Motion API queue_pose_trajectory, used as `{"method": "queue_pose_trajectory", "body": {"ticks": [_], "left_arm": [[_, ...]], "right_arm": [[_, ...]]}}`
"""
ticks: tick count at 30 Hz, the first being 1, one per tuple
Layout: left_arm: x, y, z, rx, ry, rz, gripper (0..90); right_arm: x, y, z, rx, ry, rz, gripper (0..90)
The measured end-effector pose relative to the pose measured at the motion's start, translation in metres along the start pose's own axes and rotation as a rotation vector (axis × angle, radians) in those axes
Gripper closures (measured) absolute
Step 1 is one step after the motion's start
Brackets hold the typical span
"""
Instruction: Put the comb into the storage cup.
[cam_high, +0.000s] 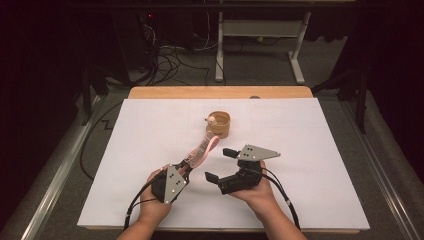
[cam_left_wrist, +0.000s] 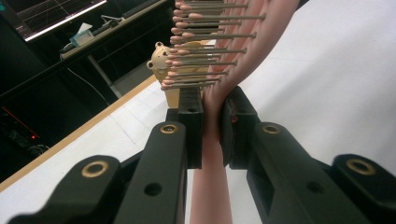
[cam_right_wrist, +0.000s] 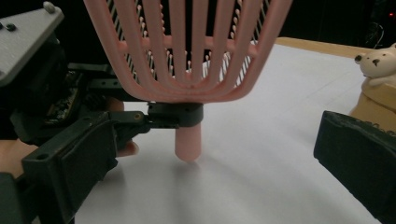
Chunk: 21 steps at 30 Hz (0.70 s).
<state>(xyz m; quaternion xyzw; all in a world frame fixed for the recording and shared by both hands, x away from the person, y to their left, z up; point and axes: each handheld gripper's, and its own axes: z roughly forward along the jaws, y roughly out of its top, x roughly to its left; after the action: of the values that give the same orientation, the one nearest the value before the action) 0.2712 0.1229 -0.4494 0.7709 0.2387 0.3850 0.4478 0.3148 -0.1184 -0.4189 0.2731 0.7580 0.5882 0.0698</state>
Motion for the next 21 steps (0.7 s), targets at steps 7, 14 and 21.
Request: {"method": "queue_pose_trajectory", "body": {"ticks": [7,14,21], "left_arm": [[-0.0014,0.0009,0.0001,-0.007,-0.002,0.000,80.9],[-0.0053,0.0012,0.0018,-0.002,-0.007,0.012,80.9],[-0.0081,0.0011,0.0046,0.007,-0.014,0.022,80.9]], "right_arm": [[0.0047,0.0042,-0.0002,-0.014,0.007,-0.007,0.4],[0.0083,0.0066,0.0011,-0.022,0.009,-0.012,0.4],[0.0064,0.0082,-0.0002,-0.030,-0.002,0.005,0.4]]}}
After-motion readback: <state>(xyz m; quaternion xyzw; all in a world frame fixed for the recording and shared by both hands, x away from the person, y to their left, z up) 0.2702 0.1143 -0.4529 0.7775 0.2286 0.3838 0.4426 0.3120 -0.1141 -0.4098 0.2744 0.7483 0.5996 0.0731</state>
